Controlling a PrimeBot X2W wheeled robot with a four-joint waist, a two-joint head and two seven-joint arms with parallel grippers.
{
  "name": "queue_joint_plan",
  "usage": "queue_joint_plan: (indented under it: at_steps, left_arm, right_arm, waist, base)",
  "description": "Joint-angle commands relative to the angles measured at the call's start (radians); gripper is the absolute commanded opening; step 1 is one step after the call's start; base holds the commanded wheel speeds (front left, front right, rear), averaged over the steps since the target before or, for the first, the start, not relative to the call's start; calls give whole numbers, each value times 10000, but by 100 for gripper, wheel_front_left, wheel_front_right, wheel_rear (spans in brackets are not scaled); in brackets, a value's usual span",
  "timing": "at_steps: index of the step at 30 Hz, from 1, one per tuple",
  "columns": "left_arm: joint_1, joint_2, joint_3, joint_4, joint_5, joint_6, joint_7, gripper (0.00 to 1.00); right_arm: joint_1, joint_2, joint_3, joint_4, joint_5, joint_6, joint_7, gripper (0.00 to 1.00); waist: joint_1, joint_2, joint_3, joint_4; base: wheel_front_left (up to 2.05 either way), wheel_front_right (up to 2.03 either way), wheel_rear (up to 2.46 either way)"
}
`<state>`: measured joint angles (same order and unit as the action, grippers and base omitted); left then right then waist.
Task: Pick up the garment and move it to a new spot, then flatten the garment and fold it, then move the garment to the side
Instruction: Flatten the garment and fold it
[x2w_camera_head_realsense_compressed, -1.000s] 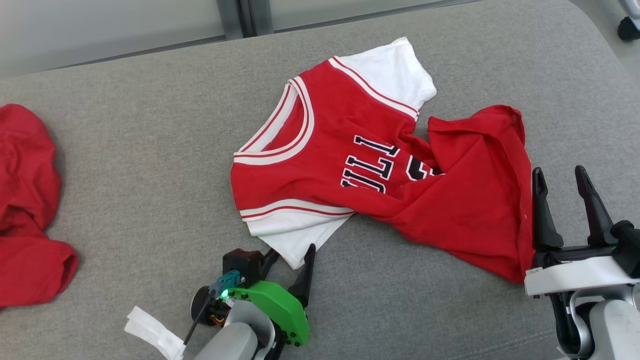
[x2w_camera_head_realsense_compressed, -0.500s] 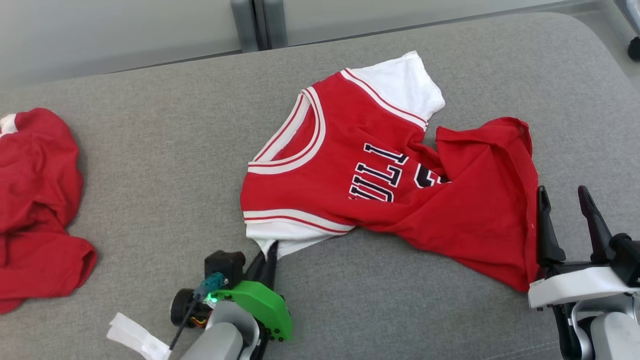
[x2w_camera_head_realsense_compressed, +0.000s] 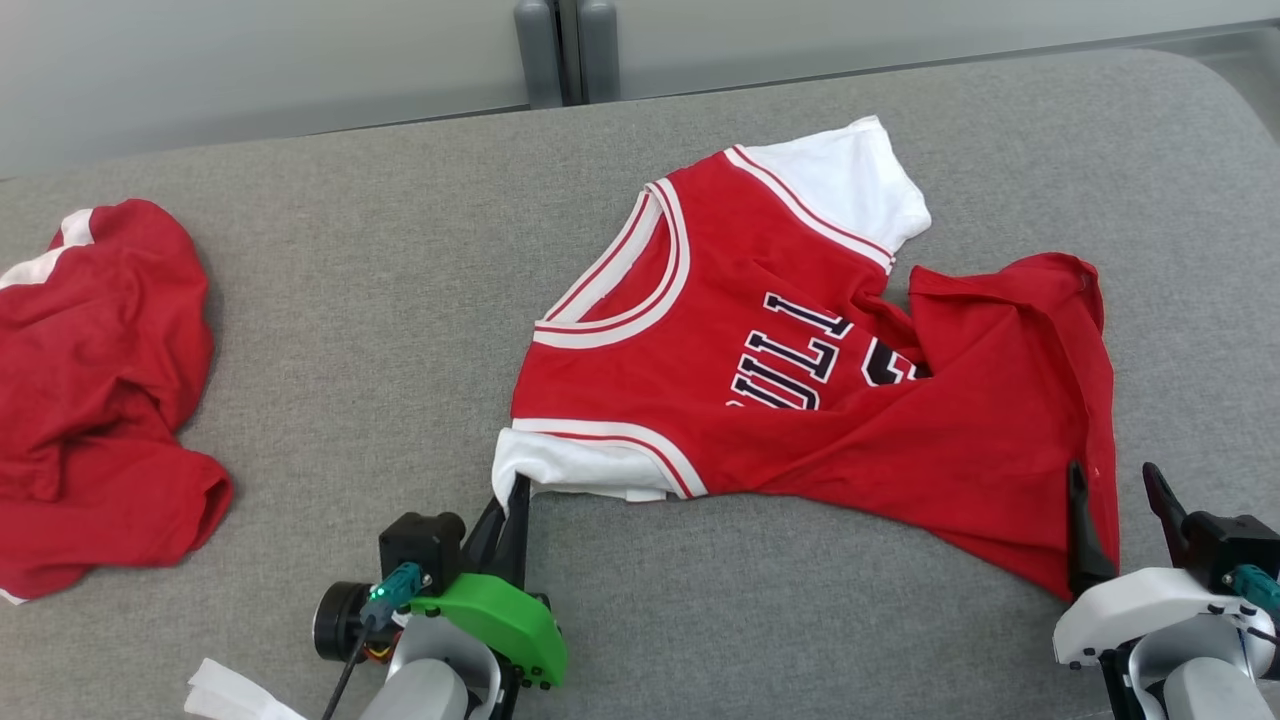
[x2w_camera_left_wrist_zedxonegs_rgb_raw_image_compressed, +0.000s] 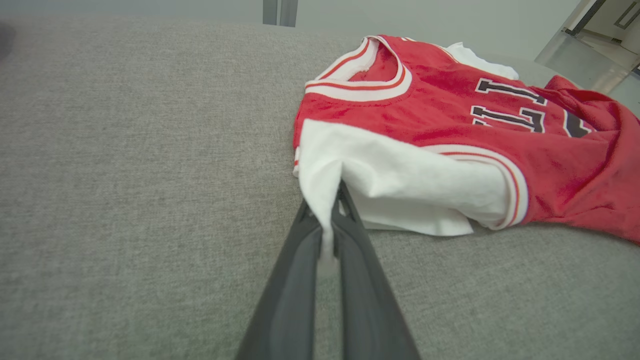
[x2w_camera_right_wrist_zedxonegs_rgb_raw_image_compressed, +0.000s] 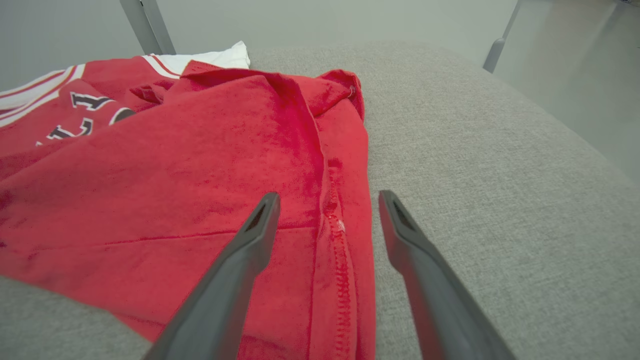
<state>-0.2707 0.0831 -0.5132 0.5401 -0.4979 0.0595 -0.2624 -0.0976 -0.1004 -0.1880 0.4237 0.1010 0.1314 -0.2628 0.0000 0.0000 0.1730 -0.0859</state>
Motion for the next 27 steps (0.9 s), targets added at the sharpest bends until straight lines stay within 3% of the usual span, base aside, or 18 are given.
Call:
queue_joint_plan:
  at_steps: [1, 6, 16, 17, 18, 20, 27]
  left_arm:
    - [111, -26, 10, -14, 66, -61, -31, 0]
    - [108, -200, 21, 42, 309, -202, -32, 0]
    - [172, -283, 236, -52, 554, -245, -33, 0]
    - [175, -287, 252, -49, 589, -276, -33, 0]
    - [175, -288, 265, -41, 611, -301, -33, 0]
    - [179, -294, 298, -21, 659, -326, -33, 0]
    - [224, -312, 433, 26, 810, -394, -33, 0]
  right_arm:
    - [-216, -45, -60, 249, -162, -15, -29, 100]
    - [-981, -98, -185, 1596, -336, -15, -9, 100]
    - [-1405, -109, -383, 2116, -525, -15, -26, 100]
    - [-1400, -80, -392, 2133, -523, -15, -27, 96]
    - [-1401, -65, -396, 2140, -529, -15, -25, 58]
    - [-1397, -24, -396, 2105, -513, -15, -26, 0]
    - [-1285, -20, -342, 2088, -404, -15, -27, 0]
  waist:
    - [0, 0, 57, 47]
    - [0, 0, 165, 165]
    - [0, 0, 251, 188]
    - [0, 0, 255, 186]
    - [0, 0, 256, 184]
    - [0, 0, 246, 177]
    - [0, 0, 212, 137]
  base:
    - [0, 0, 0]
    - [0, 0, 0]
    - [0, 0, 0]
    - [0, 0, 0]
    - [0, 0, 0]
    - [0, 0, 0]
    - [0, 0, 0]
